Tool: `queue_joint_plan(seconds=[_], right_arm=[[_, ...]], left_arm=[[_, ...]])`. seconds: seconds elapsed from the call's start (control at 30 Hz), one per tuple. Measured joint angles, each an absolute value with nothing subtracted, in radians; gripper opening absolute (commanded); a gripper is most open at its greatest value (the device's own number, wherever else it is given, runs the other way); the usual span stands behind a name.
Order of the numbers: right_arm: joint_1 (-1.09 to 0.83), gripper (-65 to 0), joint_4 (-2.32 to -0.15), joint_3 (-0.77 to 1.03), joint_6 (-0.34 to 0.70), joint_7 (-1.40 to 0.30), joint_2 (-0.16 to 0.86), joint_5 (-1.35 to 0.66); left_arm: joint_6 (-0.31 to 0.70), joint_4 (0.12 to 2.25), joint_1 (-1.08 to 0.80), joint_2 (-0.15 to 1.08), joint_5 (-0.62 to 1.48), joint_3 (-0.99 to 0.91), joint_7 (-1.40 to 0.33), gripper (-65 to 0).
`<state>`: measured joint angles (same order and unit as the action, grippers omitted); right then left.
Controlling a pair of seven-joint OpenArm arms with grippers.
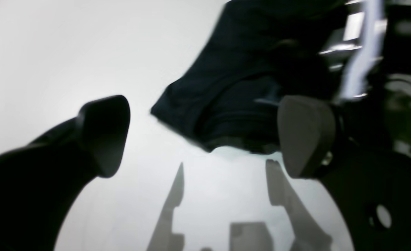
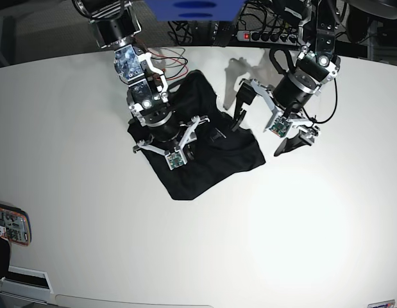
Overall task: Fold the T-shirt properly
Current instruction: 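Grasp the bundle's edges with both grippers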
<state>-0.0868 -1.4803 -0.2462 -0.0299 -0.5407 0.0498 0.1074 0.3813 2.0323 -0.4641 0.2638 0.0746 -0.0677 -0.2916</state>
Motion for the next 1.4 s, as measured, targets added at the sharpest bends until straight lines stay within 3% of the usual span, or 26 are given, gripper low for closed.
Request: queue_joint_plan(seconds=[0.17,0.43,0.87,1.03,1.17,1.4], right_arm=[[-0.097,-42.1,-1.596,-0.177,-0.044,-0.677,0.059,0.112],[-0.021,-42.1,-1.671,-0.179,-0.045,-0.745,0.056,0.113],[0.199,-42.1,-1.664,-0.183,-0.042,-0.844,0.056,0.112],[0.228,-42.1,-1.571,-0.185,-0.041,-0.860,0.056,0.113],[0.229,-42.1,-1.418,-0.184,0.041,-0.840,0.046,0.111],[0.265,-42.1,-1.203,-0.179,0.053,-0.734,-0.008,0.112]], left_arm=[[0.376,2.032,-0.519,0.313,0.073,0.001,-0.294,0.0],[0.385,2.018,-0.502,0.325,0.071,0.187,-0.289,0.0],[0.385,1.785,-0.334,0.310,0.069,0.359,-0.345,0.0],[0.381,1.734,-0.289,0.290,0.070,0.353,-0.344,0.0],[0.381,1.691,-0.277,0.279,0.067,0.358,-0.345,0.0],[0.388,1.625,-0.252,0.243,-0.003,0.353,-0.318,0.0]])
